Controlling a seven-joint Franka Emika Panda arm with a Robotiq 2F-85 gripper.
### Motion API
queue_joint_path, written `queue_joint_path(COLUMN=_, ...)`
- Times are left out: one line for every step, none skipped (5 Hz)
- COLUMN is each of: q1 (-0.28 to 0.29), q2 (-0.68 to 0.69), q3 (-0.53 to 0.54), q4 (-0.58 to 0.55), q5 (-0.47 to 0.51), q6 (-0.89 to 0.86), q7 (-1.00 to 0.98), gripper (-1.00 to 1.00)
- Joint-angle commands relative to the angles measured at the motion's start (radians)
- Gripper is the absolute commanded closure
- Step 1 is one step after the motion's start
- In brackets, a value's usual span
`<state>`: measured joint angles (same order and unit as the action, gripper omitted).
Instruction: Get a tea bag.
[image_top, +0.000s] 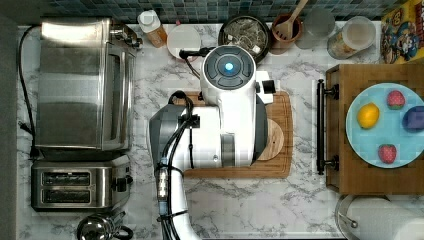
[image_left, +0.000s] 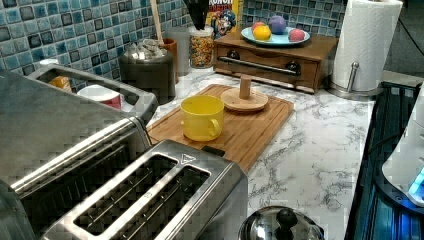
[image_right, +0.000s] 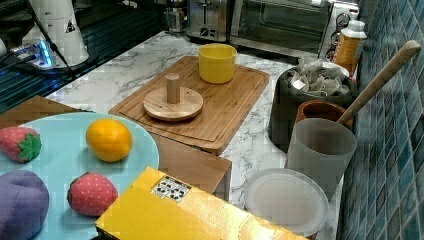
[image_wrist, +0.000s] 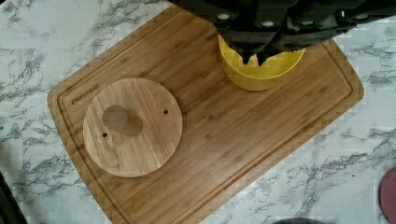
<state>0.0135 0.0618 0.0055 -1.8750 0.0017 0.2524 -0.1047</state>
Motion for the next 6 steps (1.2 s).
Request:
queue_joint_path(q1=0.004, q2=0.000, q3=0.007, q4=0.000, q5=0.000, q6=0.001, q7=-0.001, gripper=1.00)
queue_joint_path(q1=-0.007, q2=0.045, q3=0.005, q4=0.036, q5=0.016, q6=0.020, q7=-0.004, gripper=1.00)
queue_joint_path(q1=-0.018, q2=0.090, q3=-0.010, q4=0.105, q5=0.012, q6=0.076, q7=0.026, gripper=1.00)
queue_joint_path(q1=-0.023, q2=0.123, q3=-0.025, q4=0.176, q5=-0.022, q6=0.169, q7=0.067, gripper=1.00)
queue_joint_path(q1=-0.045, q2=0.092, q3=-0.030, q4=0.172, q5=0.028, q6=0.265, q7=0.027, gripper=1.00)
queue_joint_path(q1=-0.049, q2=0.071, q3=-0.046, q4=0.177, q5=0.075, q6=0.296, q7=0.056, gripper=1.00)
